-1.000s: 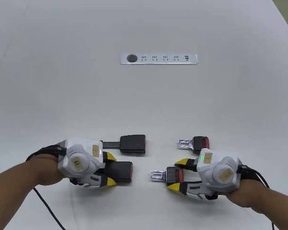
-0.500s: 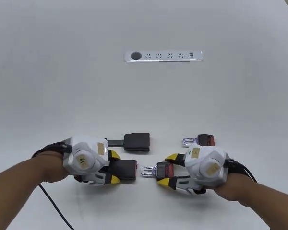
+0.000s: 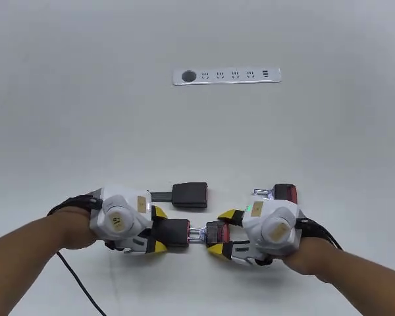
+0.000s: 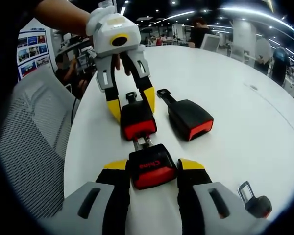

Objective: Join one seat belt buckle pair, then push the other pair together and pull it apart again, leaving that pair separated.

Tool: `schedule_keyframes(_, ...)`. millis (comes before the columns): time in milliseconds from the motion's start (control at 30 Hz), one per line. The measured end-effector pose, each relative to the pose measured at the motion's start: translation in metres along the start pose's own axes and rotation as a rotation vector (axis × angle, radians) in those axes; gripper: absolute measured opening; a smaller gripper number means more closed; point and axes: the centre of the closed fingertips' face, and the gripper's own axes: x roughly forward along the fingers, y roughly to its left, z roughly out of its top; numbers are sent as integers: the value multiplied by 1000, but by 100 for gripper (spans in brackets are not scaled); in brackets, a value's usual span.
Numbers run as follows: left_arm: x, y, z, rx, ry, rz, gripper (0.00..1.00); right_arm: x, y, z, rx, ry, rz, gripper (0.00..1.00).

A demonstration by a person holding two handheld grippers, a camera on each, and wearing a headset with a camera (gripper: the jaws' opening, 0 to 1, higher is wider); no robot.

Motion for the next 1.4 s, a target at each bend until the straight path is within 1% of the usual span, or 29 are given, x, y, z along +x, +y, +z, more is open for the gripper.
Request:
schedule_keyframes(33,0,0,0,-1,2,0,35,3,2,3,11,-4,-2,37)
schedule_keyframes(67,0,0,-1,3,7,-3,35,3,1,3,-1,3,-4,37)
schedule_keyframes(100,0,0,0,0,6,-2,35,1,0,2,28,3,-7,37)
schedule_keyframes(133,-1,0,0,1,6,-2,35,1,0,3,39,0,-8,37)
schedule_keyframes(167,0,0,0,-1,6,-2,35,1,1,2,29,1,-9,37)
schedule_keyframes(300,0,0,0,5,9,-5,34,-1,1,1,30,-9,-13,37)
schedule_keyframes(400,0,-1,1,17,20,-12,34,1,-1,3,33,-11,-12,36)
schedule_keyframes(533,0,0,-1,45,34,-20,34,4,-2,4,30,3,-4,36)
schedule_keyframes(567,1,-1,-1,41,35,-20,33,4,-1,4,32,3,-3,36)
schedule_keyframes(733,1,-1,-2,64,47,-32,33,8,0,8,47,-3,-2,36)
schedule_keyframes(800,2,0,-3,87,54,-43,33,11,4,11,35,5,1,36)
schedule_keyframes(900,2,0,-3,98,53,-54,33,12,3,13,31,8,-4,36)
schedule_keyframes(1067,2,1,-4,100,58,-56,33,12,3,14,35,6,-8,36)
schedule_keyframes(1233,2,1,-5,107,69,-63,34,18,4,16,36,9,-9,36)
schedule_keyframes(1267,2,1,-6,108,72,-68,34,20,3,18,13,7,-15,36)
schedule_keyframes(1300,1,1,-6,111,71,-67,34,19,6,16,31,12,-11,36)
schedule_keyframes(1400,1,0,-6,110,72,-65,34,20,7,15,29,14,-14,36)
